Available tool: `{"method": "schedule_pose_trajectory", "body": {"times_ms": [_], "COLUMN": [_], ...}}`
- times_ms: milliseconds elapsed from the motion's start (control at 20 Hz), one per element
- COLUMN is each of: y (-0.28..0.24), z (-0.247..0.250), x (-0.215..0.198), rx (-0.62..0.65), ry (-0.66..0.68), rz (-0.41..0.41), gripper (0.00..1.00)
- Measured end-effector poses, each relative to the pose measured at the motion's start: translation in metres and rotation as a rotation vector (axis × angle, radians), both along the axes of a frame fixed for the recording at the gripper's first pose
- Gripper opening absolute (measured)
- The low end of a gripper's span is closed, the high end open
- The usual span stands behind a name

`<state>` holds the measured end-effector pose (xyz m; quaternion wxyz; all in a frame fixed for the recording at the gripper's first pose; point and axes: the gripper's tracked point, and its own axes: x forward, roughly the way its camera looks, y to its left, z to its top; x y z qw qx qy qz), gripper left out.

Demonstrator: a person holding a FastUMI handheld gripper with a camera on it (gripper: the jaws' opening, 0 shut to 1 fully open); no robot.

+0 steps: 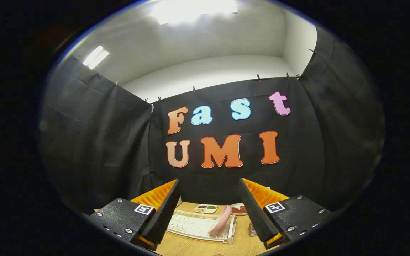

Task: Take the plate from the dish rack, then take the spoon from the basket and place it into the plate.

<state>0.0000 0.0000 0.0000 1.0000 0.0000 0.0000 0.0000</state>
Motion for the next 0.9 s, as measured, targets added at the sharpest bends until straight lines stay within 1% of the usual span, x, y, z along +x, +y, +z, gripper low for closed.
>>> {"method": "schedule_pose_trajectory", "body": {"times_ms": [500, 650, 900], "y": [-0.002, 0.002, -0.003], "z": [-0.004, -0.004, -0.008], "x": [0.003, 0.008, 0.022], "rx": [0.008, 0.029, -0.013], "ry": [0.007, 0.007, 0.034], "rz": [-0.009, 0.003, -0.008], "gripper": [0.97, 0.97, 0.97]}}
